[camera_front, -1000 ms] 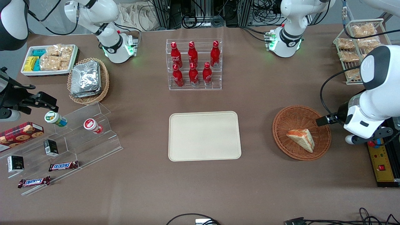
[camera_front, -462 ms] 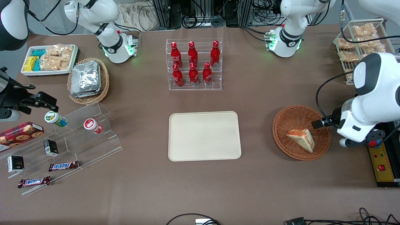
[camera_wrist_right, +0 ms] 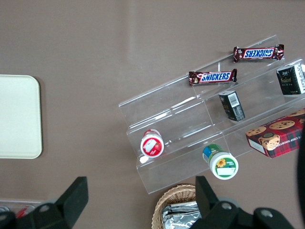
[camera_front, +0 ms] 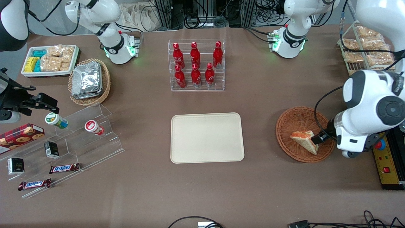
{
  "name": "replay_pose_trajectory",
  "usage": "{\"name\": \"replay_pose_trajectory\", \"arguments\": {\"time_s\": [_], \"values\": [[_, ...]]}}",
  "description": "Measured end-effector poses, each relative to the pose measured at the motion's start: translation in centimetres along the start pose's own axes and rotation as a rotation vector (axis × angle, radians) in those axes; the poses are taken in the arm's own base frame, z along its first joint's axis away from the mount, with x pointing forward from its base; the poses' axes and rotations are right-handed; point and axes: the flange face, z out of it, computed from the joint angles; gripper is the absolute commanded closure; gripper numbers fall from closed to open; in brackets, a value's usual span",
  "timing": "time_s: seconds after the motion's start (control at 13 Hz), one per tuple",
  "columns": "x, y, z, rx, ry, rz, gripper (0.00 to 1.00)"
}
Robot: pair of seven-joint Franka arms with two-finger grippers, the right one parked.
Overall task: Place sandwich from basket to tray
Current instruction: 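Lower the open left gripper over the sandwich in the wicker basket, then close the left gripper on the wrapped sandwich and lift it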
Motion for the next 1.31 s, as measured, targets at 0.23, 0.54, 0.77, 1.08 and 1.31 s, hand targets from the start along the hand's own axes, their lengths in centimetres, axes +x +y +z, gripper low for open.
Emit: {"name": "replay_pose_trajectory", "arguments": {"time_s": [0.23, 0.54, 0.77, 1.08, 1.31], "values": [[0.4, 0.2, 4.3, -0.011, -0.01, -0.054, 0.0], [1.2, 0.7, 8.2, -0.016, -0.033, -0.138, 0.0], [1.9, 0.1, 11.3, 0.014, -0.07, -0.17, 0.0], [2.3, 0.0, 13.5, 0.018, -0.086, -0.178, 0.69], [2.4, 0.1, 13.3, 0.014, -0.082, -0.178, 1.0]]}}
